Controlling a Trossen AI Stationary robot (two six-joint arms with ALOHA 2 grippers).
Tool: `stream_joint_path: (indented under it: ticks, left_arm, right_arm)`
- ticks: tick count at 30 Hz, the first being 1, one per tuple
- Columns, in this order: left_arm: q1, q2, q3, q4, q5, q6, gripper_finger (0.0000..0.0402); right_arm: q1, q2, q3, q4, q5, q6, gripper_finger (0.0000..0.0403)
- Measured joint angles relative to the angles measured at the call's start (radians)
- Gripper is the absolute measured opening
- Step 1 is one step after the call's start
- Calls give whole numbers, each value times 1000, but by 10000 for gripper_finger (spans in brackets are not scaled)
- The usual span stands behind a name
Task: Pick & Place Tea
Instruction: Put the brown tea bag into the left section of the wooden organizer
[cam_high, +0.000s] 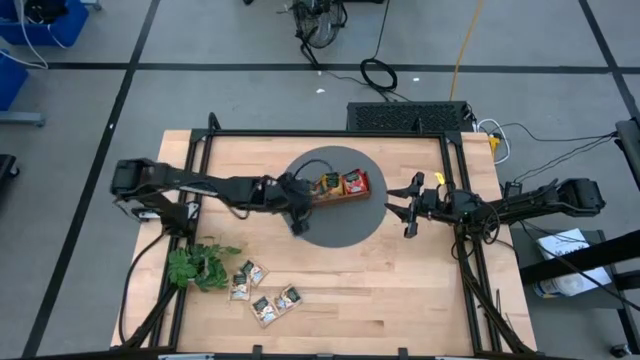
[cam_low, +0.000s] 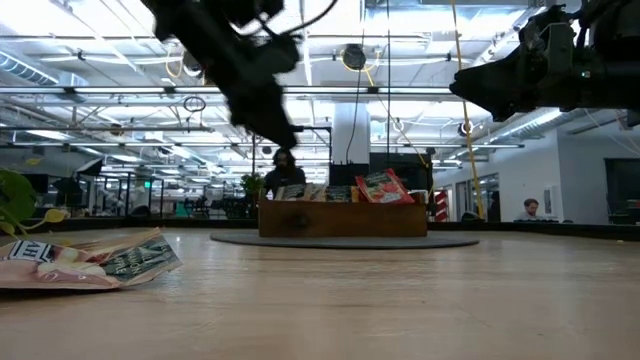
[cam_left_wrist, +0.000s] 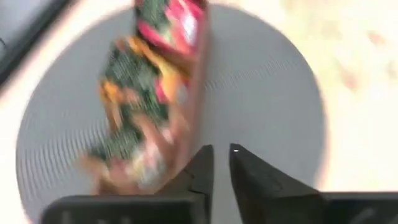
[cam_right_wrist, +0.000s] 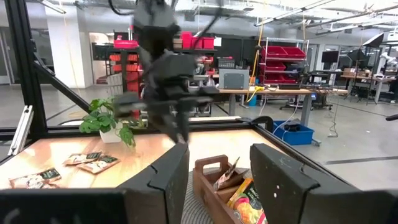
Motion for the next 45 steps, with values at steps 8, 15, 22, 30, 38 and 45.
stream_joint_path:
  ticks: [8,15,22,30,38,45]
  left_arm:
    - [-222,-89,0,-370,170,-327,203]
    - [-449,-27,0,-398,273,-747,270]
    - [-602,7,-1,-471,290,-1463,266]
    - [-686,77,-1,-462,337,-1853,248]
    - [-689,118,-2,-597,372,-1943,288]
    - [-694,117,-16,-617,394,-1998,302]
  right_arm:
    - [0,1,0,1,0,0,155]
    - [0,0,0,0,0,0,155]
    - [0,0,0,4,0,0,155]
    - [0,0,0,3,0,0,155]
    - [0,0,0,1,0,0,155]
    - [0,0,0,1,0,0,155]
